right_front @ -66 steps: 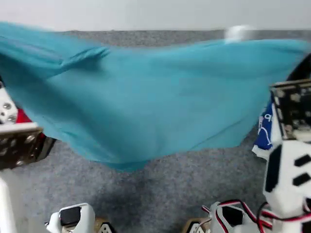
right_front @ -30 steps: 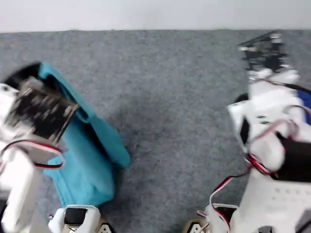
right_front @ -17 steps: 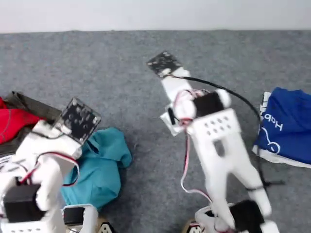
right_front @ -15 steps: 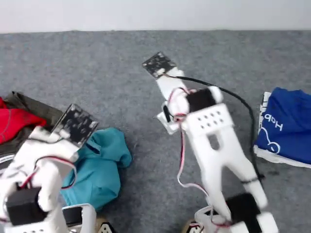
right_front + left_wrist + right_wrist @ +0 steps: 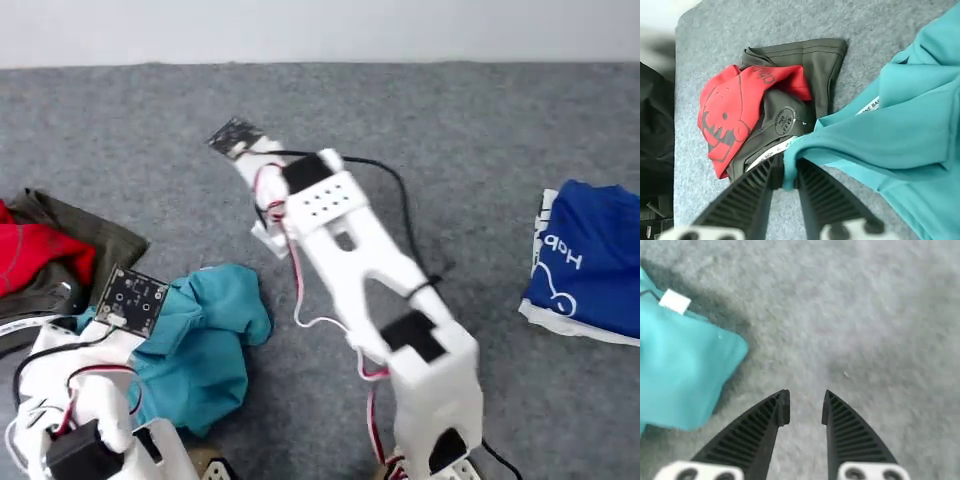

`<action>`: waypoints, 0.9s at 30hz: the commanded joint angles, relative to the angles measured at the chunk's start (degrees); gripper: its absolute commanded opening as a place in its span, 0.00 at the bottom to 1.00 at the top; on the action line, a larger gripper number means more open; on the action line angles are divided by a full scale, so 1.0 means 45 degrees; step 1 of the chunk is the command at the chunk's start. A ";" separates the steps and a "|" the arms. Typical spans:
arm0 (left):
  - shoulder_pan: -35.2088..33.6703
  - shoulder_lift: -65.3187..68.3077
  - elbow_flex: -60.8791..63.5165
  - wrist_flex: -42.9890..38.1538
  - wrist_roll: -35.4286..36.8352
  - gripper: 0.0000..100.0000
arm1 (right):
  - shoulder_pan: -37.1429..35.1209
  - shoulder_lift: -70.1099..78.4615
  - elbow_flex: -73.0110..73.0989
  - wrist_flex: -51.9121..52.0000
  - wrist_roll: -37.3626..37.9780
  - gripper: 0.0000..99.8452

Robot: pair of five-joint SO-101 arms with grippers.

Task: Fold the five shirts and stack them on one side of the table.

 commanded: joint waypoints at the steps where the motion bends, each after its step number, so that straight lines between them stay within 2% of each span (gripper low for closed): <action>1: -0.0098 -0.0293 0.0029 -0.0234 -0.0098 0.02 | -0.0596 0.1104 -0.1739 0.0264 -0.0098 0.16; 5: -0.0098 -0.0352 0.0010 0.0039 -0.0078 0.02 | -0.1260 0.2432 -0.3184 0.1455 -0.0098 0.23; 10: -0.0098 -0.0352 -0.0049 0.0195 -0.0078 0.02 | -0.1866 0.3663 -0.4806 0.2354 -0.0098 0.23; 21: -0.0098 -0.0352 -0.0029 0.0195 -0.0078 0.02 | -0.2823 0.6261 -0.6564 0.1905 -0.0098 0.23; 27: -0.0098 -0.0352 -0.0010 0.0195 -0.0078 0.02 | -0.2921 0.7473 -0.8010 0.2491 0.0000 0.22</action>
